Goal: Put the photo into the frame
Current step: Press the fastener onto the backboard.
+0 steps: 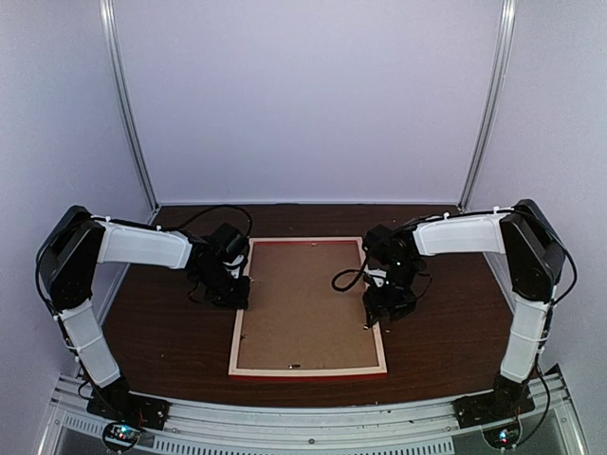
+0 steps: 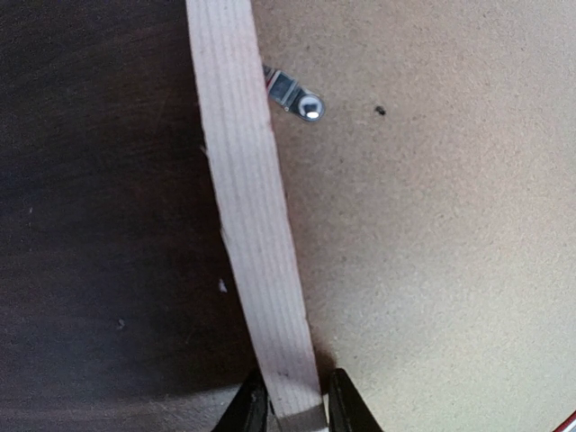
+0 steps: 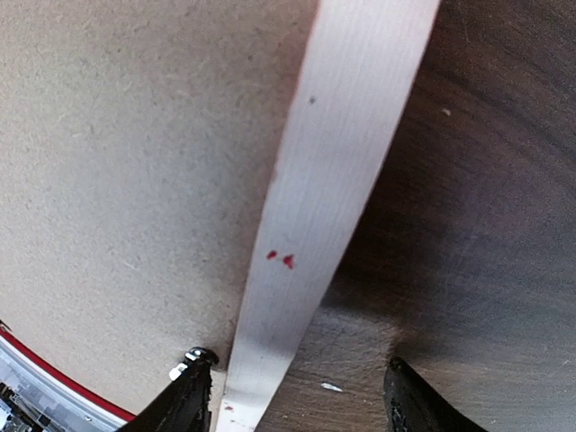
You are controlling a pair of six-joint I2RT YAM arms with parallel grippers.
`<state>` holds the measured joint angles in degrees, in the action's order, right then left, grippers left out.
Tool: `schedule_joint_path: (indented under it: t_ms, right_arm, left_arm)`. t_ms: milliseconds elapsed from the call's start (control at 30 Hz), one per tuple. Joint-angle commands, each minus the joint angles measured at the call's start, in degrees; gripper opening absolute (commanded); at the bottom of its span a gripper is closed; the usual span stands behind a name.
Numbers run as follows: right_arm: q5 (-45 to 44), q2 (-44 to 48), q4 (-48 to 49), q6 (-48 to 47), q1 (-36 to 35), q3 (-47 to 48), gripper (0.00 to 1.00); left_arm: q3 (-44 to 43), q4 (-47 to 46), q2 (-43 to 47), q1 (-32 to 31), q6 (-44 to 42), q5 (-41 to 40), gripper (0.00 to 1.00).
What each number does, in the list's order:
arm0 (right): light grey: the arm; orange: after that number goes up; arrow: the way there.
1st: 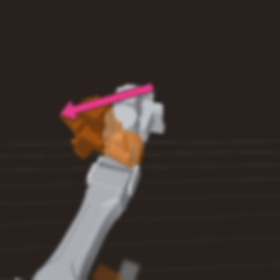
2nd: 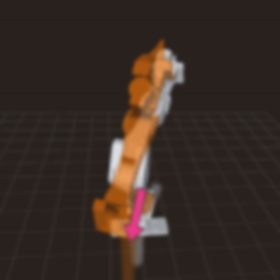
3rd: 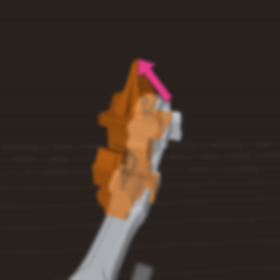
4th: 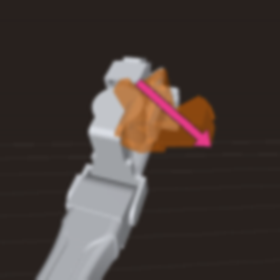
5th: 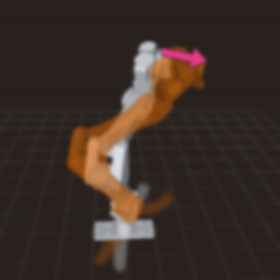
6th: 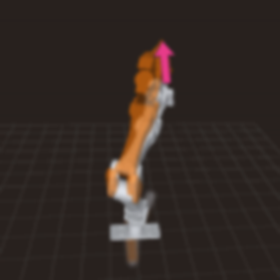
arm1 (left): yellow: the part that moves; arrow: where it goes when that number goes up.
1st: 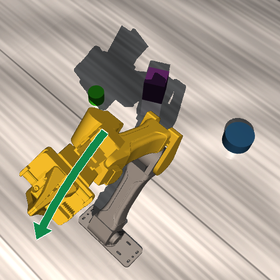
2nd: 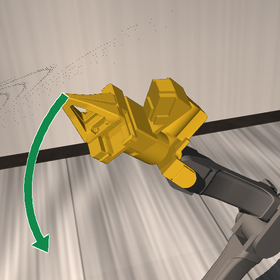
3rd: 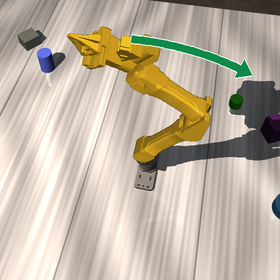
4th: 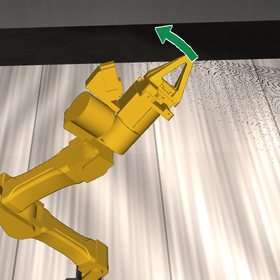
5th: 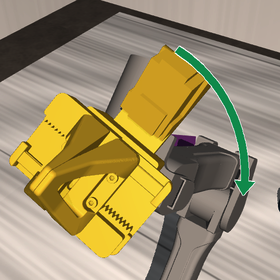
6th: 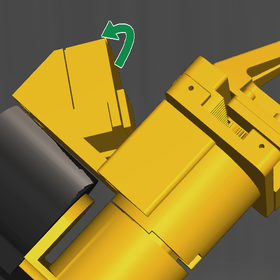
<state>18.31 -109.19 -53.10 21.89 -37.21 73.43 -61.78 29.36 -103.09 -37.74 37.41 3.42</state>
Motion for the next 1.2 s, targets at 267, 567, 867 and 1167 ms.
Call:
schedule_joint_path:
  t_ms: [267,567,867,1167]
  right_arm:
    - [2.00,5.19,2.76,1.74,0.65,-2.87,0.70]
    - [1.28,6.03,3.29,-2.05,-0.64,-4.29,0.72]
    - [-0.61,4.16,3.56,-3.15,-2.01,-4.36,0.71]
    - [-1.10,2.37,4.30,-3.26,-2.52,-4.35,0.70]
  left_arm:
    - [1.75,-2.02,-2.67,-1.38,-0.87,1.56,0.25]
    - [1.66,-2.04,-2.59,-1.38,-0.76,1.43,0.25]
    - [1.57,-2.01,-2.64,-1.38,-0.76,1.56,0.25]
    - [1.49,-2.02,-2.66,-1.38,-0.76,1.58,0.24]
